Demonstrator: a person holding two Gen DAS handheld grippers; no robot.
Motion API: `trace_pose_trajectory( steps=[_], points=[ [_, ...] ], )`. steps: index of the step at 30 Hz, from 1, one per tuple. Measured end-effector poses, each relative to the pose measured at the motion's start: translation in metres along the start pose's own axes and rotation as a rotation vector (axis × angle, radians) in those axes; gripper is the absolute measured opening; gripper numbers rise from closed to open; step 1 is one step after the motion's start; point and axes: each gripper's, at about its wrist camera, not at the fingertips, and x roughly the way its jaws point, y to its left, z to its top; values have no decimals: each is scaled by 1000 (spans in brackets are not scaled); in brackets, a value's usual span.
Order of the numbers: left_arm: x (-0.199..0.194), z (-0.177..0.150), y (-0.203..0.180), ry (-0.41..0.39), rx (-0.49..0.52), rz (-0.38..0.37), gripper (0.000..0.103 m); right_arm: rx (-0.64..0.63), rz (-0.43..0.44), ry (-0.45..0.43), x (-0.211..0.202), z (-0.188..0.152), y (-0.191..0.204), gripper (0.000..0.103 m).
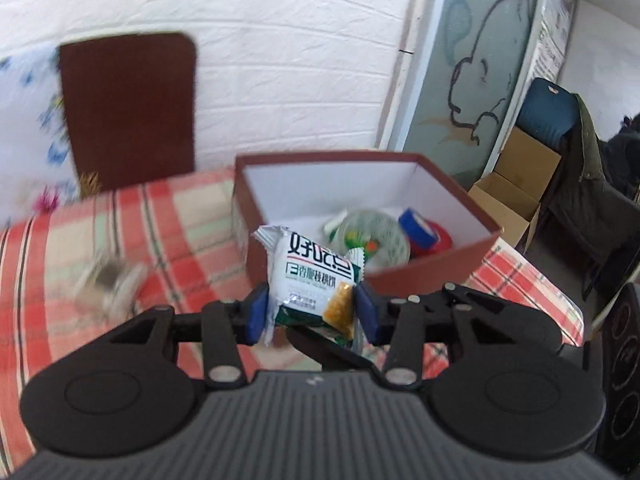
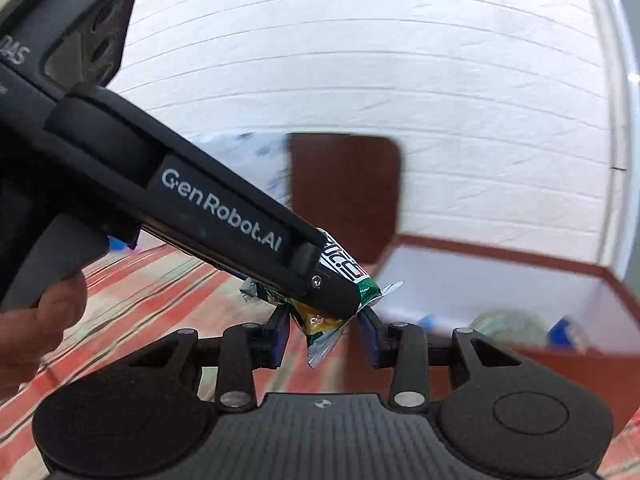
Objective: Organize objects
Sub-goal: 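Grasp the snack packet with the left gripper while the right gripper releases it, then drop the snack packet into the brown box by opening the left gripper, then move both grippers back over the table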
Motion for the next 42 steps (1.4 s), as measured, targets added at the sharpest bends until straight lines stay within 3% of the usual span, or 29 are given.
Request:
trace_pose_trajectory(
  steps=[5,6,7,8,9,12,17,21,30,42],
  points=[
    [46,30,-15,18,49,14,51,67,-78,17,32,8,-44,40],
    [55,31,-17,28,57,33,60,81,-108,27,39,7,-51,45],
    [63,31,-20,41,62,62,64,86,-145,48,47,6,-57,53],
    [68,29,-23,44,69,77,64,93,-189,76,55,4,-62,73],
    [69,27,-25,40,77,81,64,121,-208,72,55,2,-68,79],
    [60,20,-32,15,86,89,68,153,-201,43,44,-5,-71,72],
    [39,7,-43,5,78,88,73,126,-250,-49,12,-17,-52,74],
    [19,-3,-55,12,83,145,72,154,-232,-65,-13,-19,-43,74],
    [-8,-36,-43,88,43,253,72,284,-179,111,-34,-46,-28,74],
    [-28,-85,-7,150,-62,374,72,309,-134,271,-27,-73,-4,74]
  ],
)
